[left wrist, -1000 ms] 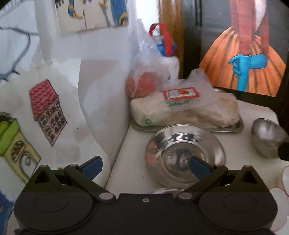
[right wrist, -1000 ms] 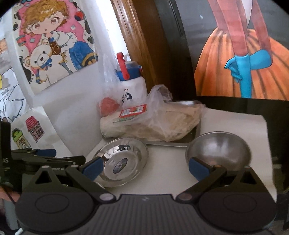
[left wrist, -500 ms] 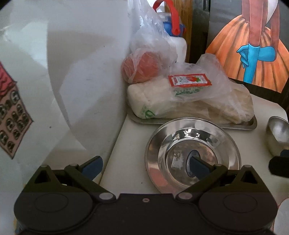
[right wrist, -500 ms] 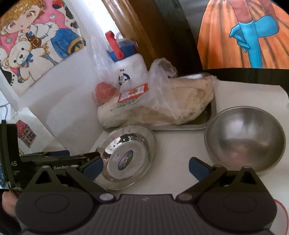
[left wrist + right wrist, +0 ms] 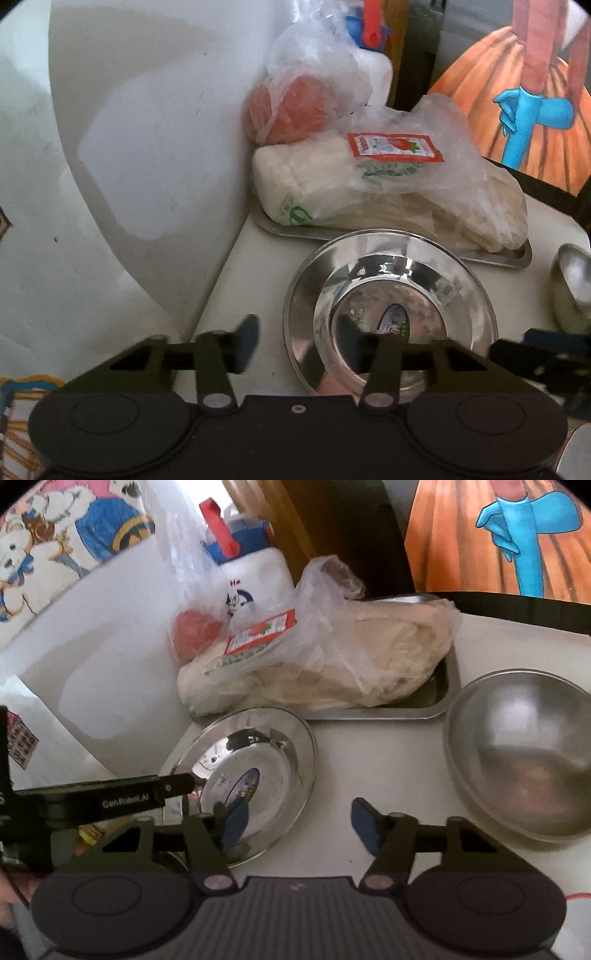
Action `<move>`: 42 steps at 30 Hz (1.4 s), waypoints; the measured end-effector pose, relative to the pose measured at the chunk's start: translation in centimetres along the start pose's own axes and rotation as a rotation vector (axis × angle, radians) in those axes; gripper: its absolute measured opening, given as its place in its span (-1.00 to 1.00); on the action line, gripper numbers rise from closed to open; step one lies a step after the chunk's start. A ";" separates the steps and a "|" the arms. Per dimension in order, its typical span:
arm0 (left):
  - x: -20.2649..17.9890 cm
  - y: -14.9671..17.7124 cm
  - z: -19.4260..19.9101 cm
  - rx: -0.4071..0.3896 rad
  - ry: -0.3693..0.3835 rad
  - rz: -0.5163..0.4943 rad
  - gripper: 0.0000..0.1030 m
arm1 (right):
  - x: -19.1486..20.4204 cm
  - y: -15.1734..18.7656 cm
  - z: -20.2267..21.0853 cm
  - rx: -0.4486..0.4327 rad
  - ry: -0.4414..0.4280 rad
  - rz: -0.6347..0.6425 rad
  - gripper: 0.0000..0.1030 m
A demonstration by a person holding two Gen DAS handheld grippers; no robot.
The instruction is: Organize plates and bowls
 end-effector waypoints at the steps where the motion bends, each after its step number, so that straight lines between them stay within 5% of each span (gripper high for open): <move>1: 0.1 0.0 -0.1 0.000 -0.001 0.010 -0.11 | 0.1 0.1 -0.3 0.007 0.005 0.006 0.13; 5: 0.4 -0.1 -0.5 0.008 0.009 0.047 -0.22 | 0.5 0.4 -1.2 0.034 0.018 0.018 0.00; 10: 0.7 0.1 -0.9 0.025 0.030 0.077 -0.60 | 0.9 0.8 -1.8 0.051 0.013 0.016 -0.47; 24: 0.6 -0.6 1.3 -0.032 0.050 0.116 -0.64 | 1.3 0.3 0.1 0.007 0.032 0.021 -0.58; 42: -0.8 -1.8 10.7 -0.132 0.076 0.111 -0.65 | 3.5 -1.5 9.1 -0.113 -0.016 0.029 -0.59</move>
Point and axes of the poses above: each gripper's, at about its wrist camera, not at the fingertips, and z roughly against the way its jaws point, x to its left, y to its underside, the point moved 4 cm from there along -z, roughly the way its jaws point, and after that the axes turned 10 degrees about -x, right-handed, at the moved point
